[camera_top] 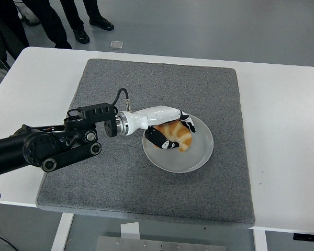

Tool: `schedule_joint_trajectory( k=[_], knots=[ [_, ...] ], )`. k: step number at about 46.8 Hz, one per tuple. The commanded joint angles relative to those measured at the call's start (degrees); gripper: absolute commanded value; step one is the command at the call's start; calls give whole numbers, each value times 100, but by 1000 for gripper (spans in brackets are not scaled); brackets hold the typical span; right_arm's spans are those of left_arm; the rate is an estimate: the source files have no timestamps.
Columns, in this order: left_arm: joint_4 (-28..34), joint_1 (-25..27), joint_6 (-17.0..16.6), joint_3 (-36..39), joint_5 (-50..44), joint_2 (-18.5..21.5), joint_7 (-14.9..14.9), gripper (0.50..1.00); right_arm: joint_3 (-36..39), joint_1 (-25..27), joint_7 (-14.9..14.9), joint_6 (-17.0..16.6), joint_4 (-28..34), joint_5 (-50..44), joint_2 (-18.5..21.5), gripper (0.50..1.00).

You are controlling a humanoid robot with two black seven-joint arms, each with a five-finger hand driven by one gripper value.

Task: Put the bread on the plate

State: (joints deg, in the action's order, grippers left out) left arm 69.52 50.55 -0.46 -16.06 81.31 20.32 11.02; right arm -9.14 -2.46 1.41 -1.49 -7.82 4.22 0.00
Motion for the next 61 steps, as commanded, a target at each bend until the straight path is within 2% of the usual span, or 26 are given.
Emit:
schedule_joint_trajectory(
  k=[1, 7, 17, 29, 36, 53, 61],
  knots=[
    [0, -1, 2, -2, -28, 16, -4, 765, 0, 0, 0, 0, 0, 0, 0, 952],
    [9, -1, 2, 7, -98, 51, 5, 773, 0, 0, 0, 0, 0, 0, 0, 952],
    [35, -1, -6, -11, -186, 94, -4, 838, 0, 0, 0, 0, 0, 0, 0, 952],
    [71, 25, 2, -20, -792, 112, 5, 889, 0, 0, 0, 0, 0, 0, 0, 952],
    [71, 43, 11, -46, -915, 174, 14, 988, 0, 0, 0, 0, 0, 0, 0, 952],
    [97, 218, 213, -652, -1767, 358, 5, 992, 0, 0, 0, 0, 0, 0, 0, 952],
    [44, 482, 275, -837, -2707, 543, 5, 992, 0, 0, 0, 0, 0, 0, 0, 952]
  ],
)
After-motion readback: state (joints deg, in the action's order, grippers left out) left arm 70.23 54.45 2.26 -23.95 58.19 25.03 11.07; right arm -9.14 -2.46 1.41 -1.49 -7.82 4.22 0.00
